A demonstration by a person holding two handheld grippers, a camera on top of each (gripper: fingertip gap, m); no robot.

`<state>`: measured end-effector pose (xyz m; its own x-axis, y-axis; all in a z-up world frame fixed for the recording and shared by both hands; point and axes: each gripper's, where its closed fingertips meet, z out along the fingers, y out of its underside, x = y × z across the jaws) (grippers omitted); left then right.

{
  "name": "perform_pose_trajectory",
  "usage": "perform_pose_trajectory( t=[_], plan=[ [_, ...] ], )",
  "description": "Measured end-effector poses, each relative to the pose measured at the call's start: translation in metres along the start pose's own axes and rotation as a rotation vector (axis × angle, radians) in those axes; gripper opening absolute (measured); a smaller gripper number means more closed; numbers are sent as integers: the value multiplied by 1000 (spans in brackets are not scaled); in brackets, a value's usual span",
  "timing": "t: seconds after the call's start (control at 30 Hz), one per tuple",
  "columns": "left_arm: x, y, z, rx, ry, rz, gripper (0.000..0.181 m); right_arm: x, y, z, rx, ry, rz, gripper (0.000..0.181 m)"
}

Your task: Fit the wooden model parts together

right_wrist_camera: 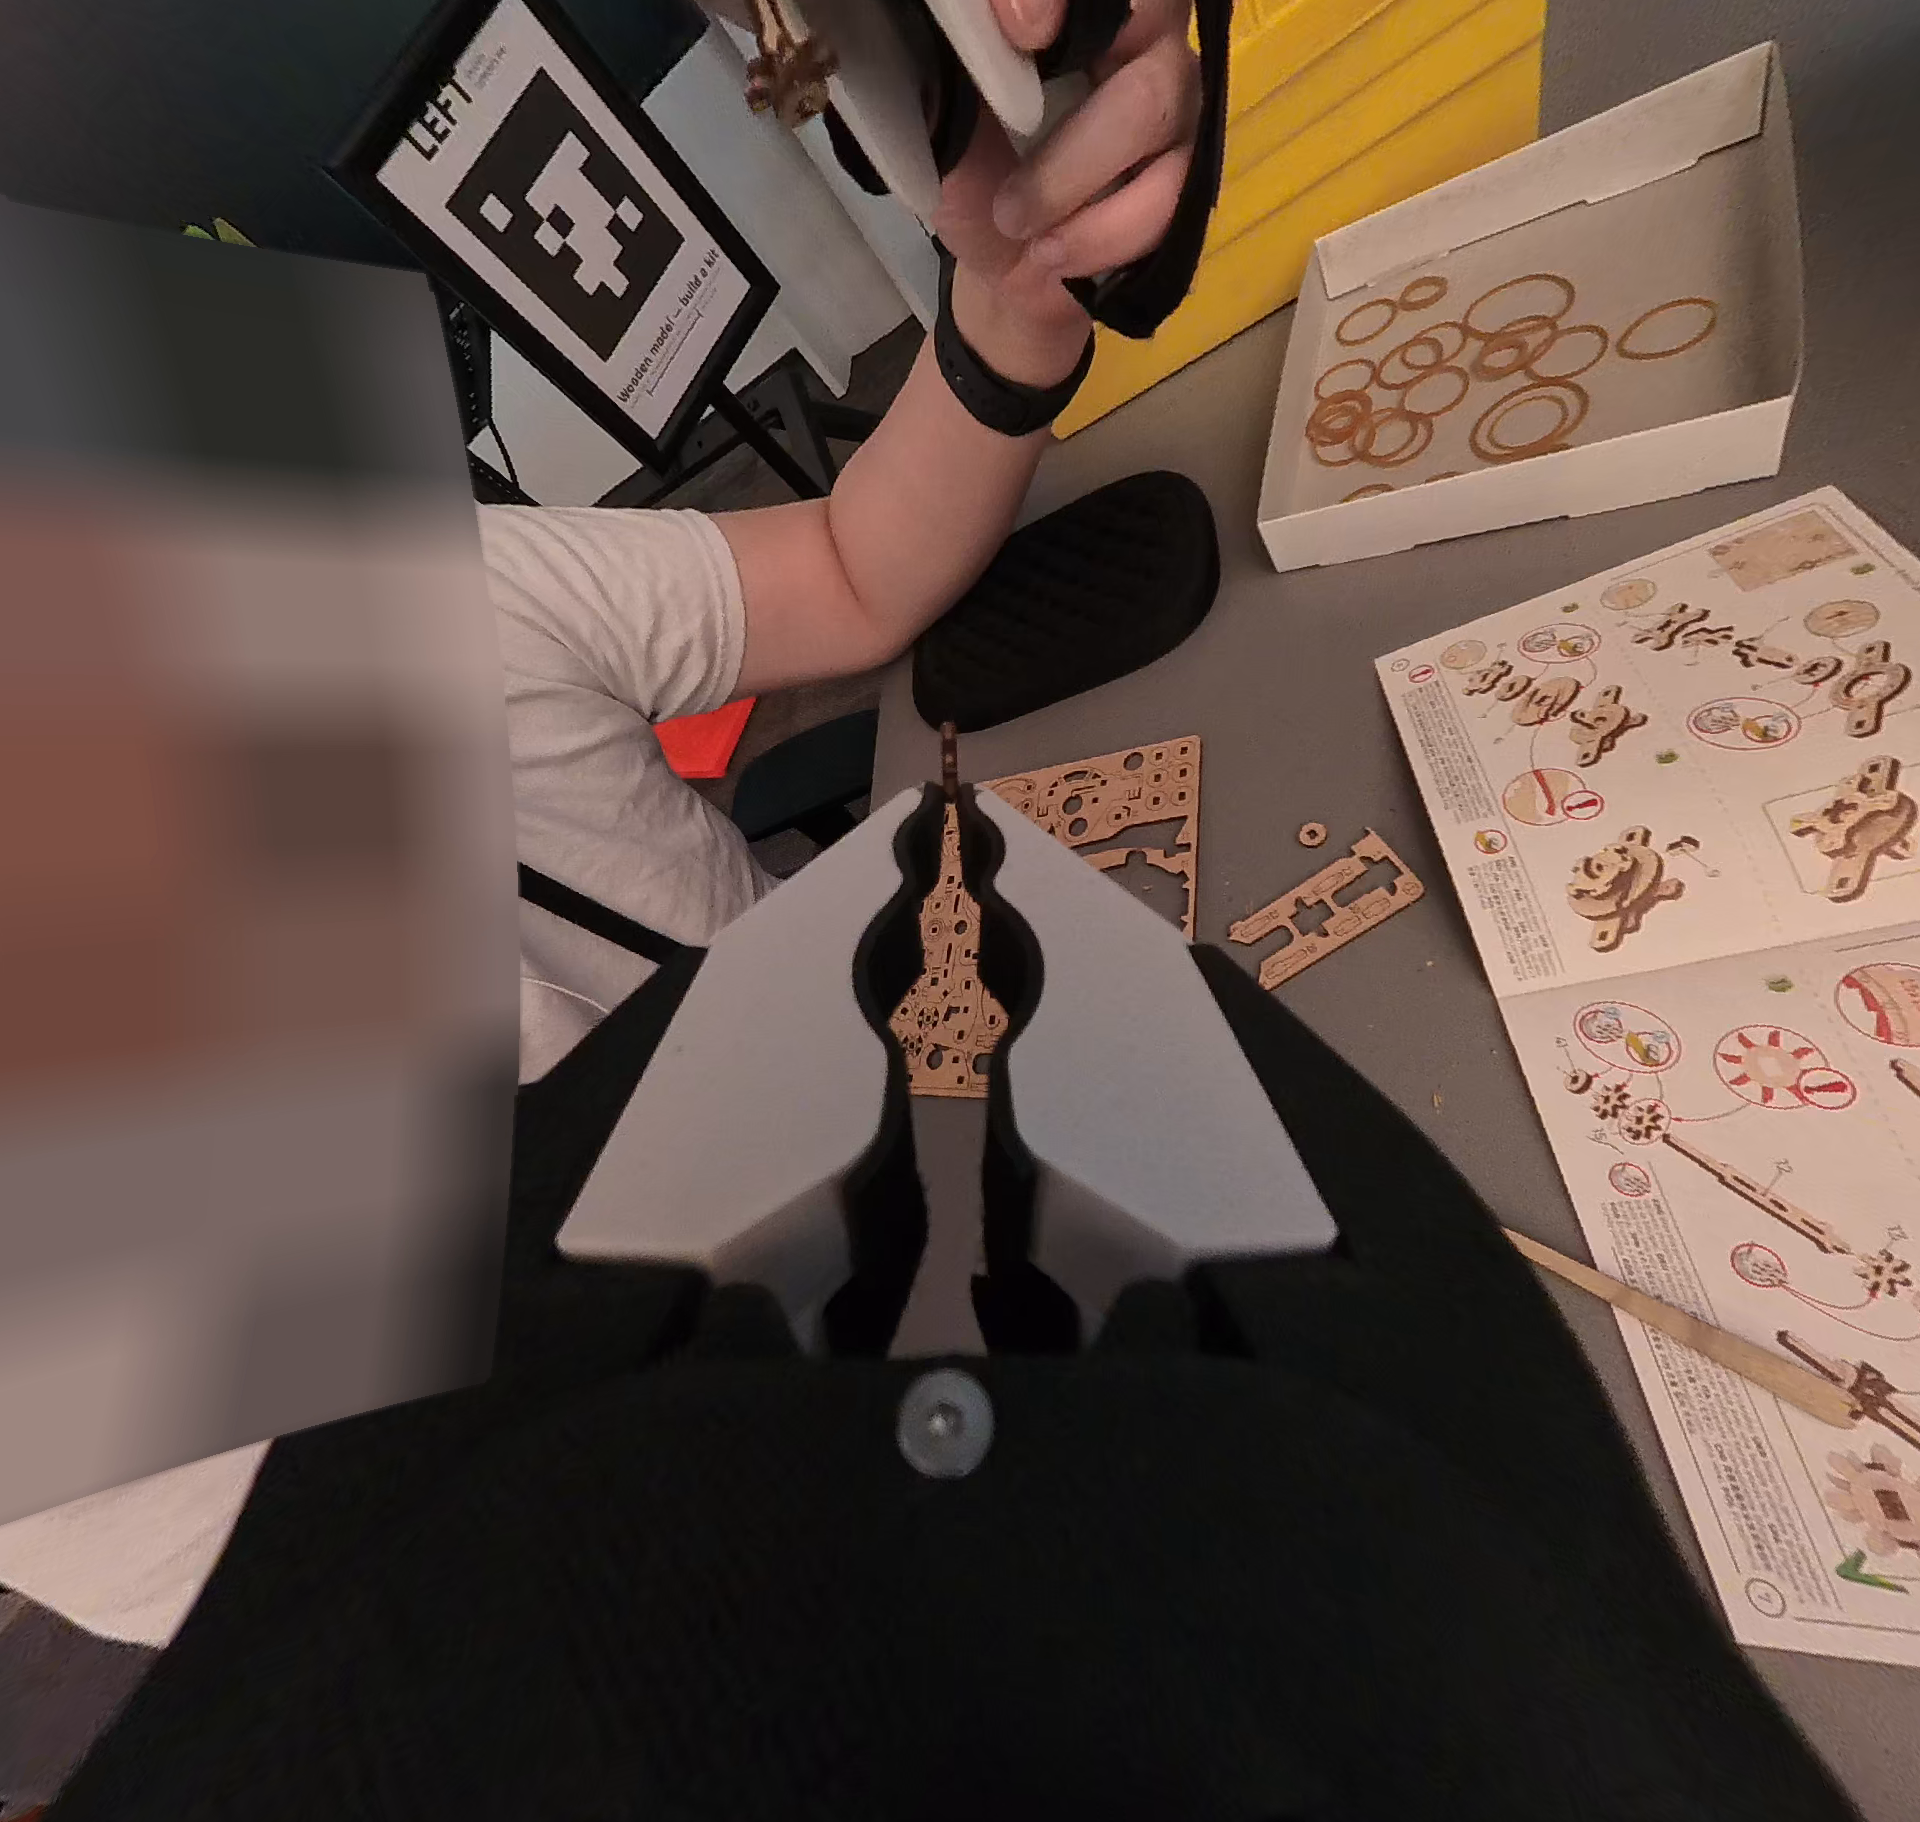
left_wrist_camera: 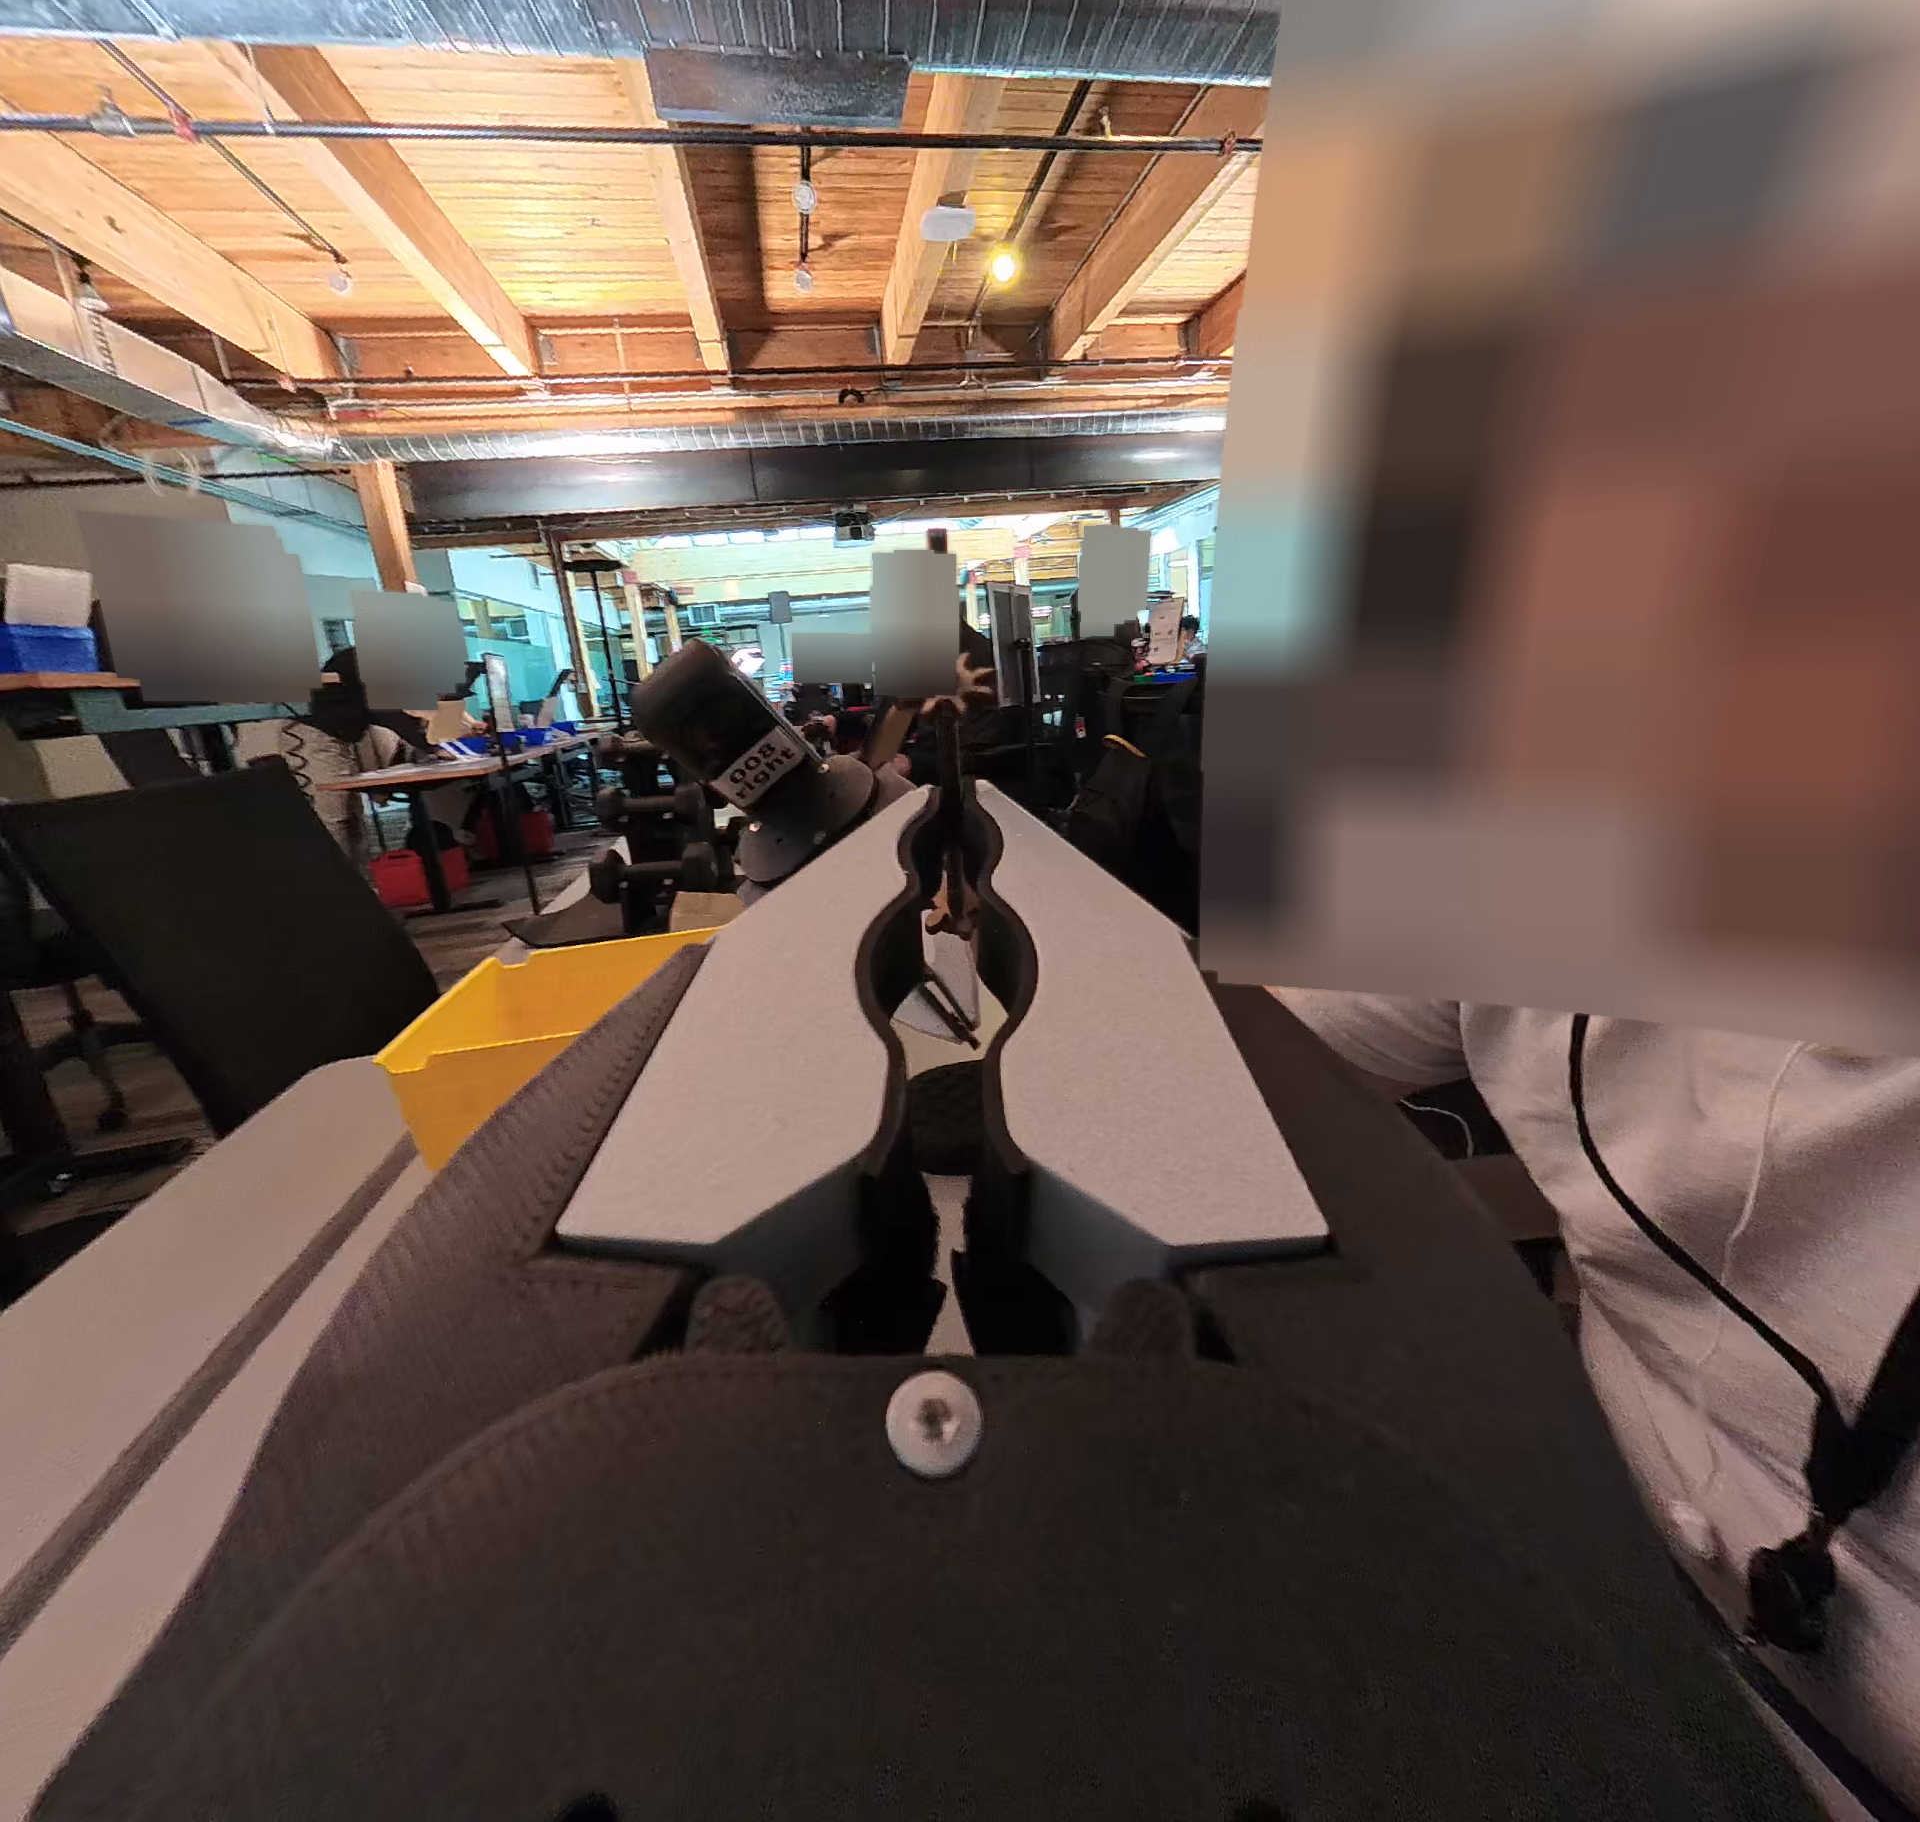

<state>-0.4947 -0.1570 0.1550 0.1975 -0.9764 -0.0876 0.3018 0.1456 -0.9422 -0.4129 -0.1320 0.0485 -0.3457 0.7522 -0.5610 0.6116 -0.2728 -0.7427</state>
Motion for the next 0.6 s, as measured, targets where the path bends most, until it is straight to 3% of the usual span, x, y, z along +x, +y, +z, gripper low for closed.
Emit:
perform_pose_trajectory(
  t=[0.17,0.3,0.4,0.6],
  plan=[
    [-4,-3,-1,-18,-54,32,0,3,-1,0,6,10,4,1],
    [-29,1,-7,-76,-208,35,0,8,-7,-3,45,29,5,1],
    [-49,7,-13,-125,-332,4,0,12,-18,-8,113,38,3,1],
    [-65,5,-24,-60,-395,-133,0,19,-45,-27,302,24,22,0]
  ],
)
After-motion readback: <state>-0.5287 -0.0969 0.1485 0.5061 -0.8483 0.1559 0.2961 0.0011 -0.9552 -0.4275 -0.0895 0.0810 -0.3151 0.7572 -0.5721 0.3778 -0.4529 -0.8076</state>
